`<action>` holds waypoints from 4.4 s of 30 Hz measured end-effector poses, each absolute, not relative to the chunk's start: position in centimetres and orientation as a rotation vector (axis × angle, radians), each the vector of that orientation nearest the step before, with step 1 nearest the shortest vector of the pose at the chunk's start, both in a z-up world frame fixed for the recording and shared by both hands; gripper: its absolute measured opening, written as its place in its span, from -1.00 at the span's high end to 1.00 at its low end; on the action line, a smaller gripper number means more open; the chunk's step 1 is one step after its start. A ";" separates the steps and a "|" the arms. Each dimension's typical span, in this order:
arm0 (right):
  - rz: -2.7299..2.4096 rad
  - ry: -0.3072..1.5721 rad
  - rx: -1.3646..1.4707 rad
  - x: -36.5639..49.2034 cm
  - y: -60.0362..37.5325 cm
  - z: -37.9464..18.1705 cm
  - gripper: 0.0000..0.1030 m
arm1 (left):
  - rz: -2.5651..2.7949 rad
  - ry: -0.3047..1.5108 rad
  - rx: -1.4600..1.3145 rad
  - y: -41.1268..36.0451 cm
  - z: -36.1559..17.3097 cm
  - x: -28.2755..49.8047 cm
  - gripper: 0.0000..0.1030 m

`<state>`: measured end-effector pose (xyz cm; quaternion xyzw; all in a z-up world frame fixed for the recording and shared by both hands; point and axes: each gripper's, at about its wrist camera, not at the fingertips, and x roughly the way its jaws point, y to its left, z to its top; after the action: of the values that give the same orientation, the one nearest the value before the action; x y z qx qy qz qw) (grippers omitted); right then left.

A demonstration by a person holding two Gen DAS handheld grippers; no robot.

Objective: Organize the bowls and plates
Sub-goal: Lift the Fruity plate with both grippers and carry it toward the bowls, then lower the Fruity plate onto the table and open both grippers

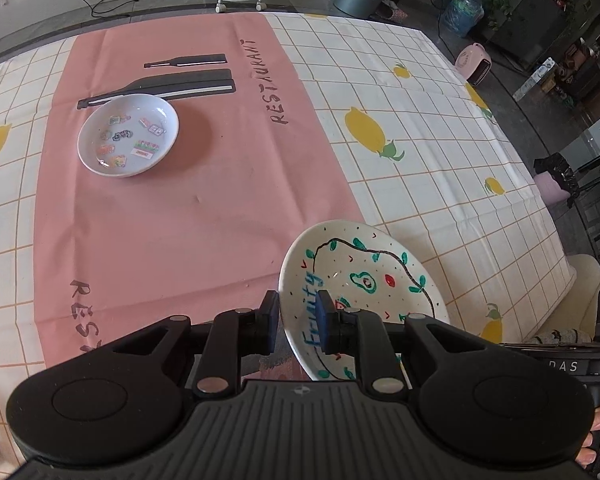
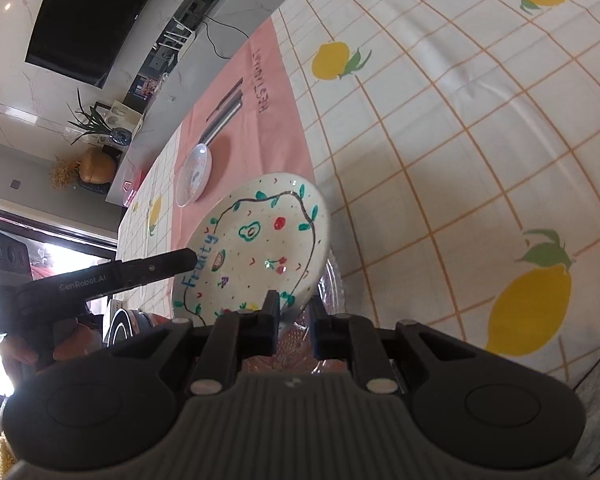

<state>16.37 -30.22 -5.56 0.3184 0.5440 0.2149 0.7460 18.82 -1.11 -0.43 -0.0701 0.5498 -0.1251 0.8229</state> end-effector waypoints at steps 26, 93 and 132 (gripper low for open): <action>0.520 1.236 0.650 14.5 -28.9 -5.7 0.75 | -0.271 1.195 0.019 -2.4 -2.6 17.6 0.51; 0.555 1.404 0.844 14.1 -29.5 -8.1 0.75 | -0.272 1.185 0.001 -2.7 -3.2 17.7 0.31; 0.411 1.213 0.421 15.9 -26.2 -3.3 -0.60 | -0.282 1.070 -0.047 -1.2 0.8 17.7 0.10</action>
<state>15.94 -26.17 -3.29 0.1950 0.5617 0.1902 0.7812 17.73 -1.18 0.80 -0.0224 0.5080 -0.1337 0.8506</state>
